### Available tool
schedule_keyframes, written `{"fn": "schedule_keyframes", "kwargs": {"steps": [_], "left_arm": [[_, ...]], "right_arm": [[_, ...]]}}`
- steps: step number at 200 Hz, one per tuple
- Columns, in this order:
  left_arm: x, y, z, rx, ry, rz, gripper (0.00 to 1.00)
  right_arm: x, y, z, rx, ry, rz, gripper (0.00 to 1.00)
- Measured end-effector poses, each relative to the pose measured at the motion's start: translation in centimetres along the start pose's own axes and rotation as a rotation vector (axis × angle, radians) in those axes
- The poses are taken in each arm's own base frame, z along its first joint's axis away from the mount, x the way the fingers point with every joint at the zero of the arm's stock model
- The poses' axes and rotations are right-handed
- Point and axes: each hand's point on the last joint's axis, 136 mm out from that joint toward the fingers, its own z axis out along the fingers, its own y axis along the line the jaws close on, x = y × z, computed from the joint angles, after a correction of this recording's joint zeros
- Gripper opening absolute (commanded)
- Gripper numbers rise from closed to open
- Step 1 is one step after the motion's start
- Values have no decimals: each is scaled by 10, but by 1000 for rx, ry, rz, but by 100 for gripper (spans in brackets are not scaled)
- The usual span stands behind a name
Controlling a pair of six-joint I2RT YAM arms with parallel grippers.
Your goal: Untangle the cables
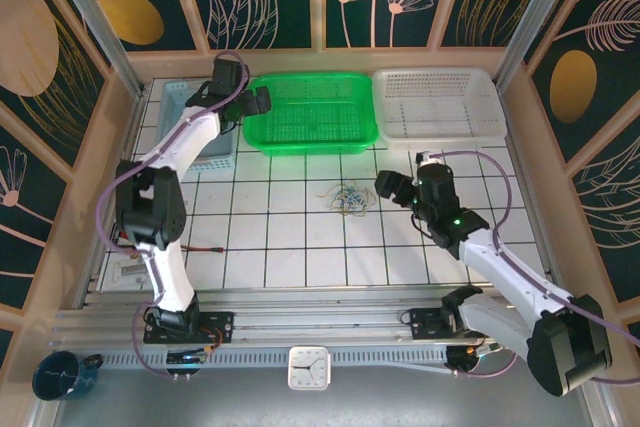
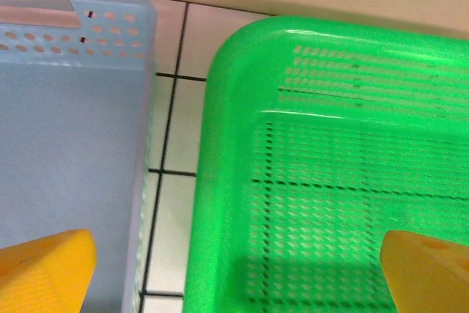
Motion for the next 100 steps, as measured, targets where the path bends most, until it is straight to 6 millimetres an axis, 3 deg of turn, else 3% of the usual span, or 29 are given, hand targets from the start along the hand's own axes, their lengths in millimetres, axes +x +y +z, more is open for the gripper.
{"fn": "schedule_keyframes", "kwargs": {"steps": [24,43,100], "left_arm": [[15,-10,-38,118,-21,-53,99],[44,-21,-58,226,-1,-119,99],[178,-75,-73,446,239,-258,99]], "right_arm": [[12,-2,14,2,51,0,85],[22,-2,25,3,86,-6,85],[50,9,55,-1,182,-43,81]]}}
